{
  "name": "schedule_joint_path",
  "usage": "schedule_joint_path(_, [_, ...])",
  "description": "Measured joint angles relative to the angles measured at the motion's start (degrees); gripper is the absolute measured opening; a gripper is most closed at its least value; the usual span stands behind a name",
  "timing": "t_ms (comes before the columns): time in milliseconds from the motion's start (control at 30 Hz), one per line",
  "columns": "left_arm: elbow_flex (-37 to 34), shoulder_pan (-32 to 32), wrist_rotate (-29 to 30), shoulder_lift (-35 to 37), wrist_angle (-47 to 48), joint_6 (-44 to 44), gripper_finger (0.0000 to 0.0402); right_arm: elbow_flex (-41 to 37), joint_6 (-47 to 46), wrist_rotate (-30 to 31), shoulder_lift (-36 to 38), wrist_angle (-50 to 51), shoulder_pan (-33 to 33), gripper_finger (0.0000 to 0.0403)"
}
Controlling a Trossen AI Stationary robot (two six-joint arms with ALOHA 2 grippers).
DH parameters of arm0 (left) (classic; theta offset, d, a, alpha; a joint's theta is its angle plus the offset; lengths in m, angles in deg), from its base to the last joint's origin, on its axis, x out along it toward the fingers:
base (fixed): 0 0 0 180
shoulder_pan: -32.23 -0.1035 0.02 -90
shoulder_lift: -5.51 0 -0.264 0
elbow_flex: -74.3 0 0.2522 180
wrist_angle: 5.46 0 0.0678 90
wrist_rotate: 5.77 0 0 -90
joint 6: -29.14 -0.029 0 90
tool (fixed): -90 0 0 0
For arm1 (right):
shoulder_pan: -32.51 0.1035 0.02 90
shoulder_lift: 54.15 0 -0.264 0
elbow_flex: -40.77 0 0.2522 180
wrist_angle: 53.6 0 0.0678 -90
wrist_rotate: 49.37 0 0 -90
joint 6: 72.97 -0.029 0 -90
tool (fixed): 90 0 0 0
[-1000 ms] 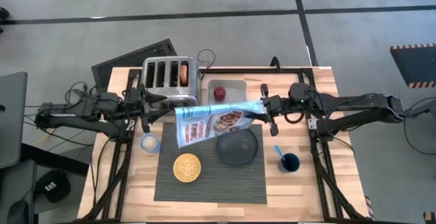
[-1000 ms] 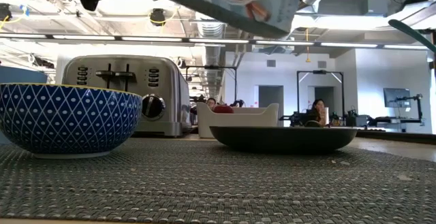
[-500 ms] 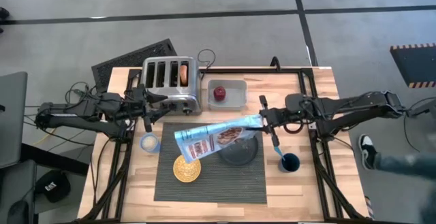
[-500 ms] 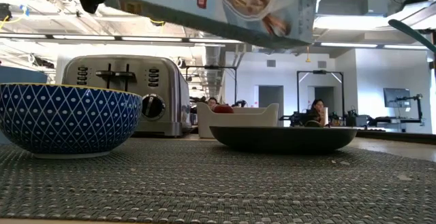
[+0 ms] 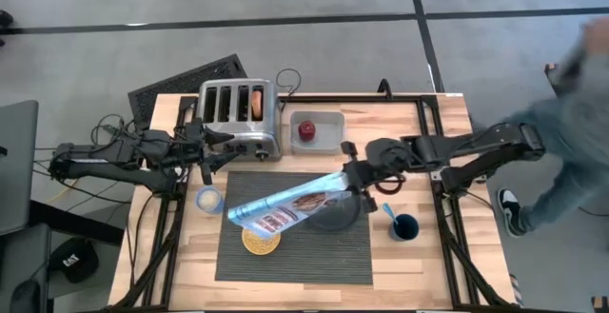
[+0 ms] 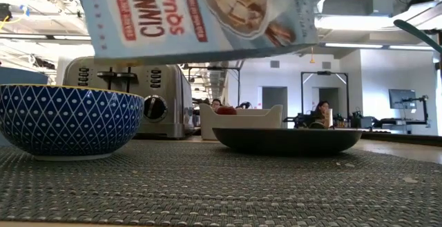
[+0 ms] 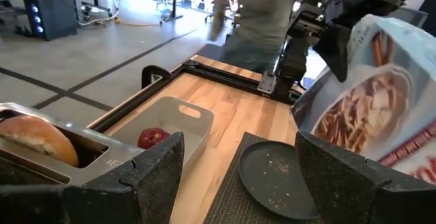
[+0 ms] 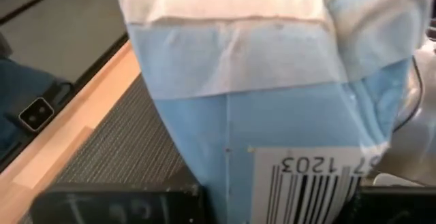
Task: Arrange a breakfast setting
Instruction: Pour the cereal from the blue cereal box into the yellow patterned bowl
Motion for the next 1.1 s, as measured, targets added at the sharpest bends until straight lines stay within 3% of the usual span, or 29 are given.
schedule_joint_path(600, [0.0, 0.0, 0.0, 0.0, 1.0, 0.7, 0.0267, 24.8, 4.9, 1.2, -16.3, 22.3, 0.7, 0.0082])
schedule_joint_path(1100, [0.0, 0.0, 0.0, -0.1, 1.4, 0.4, 0.0267, 39.1, 7.9, 2.5, -24.6, 31.6, 0.8, 0.008])
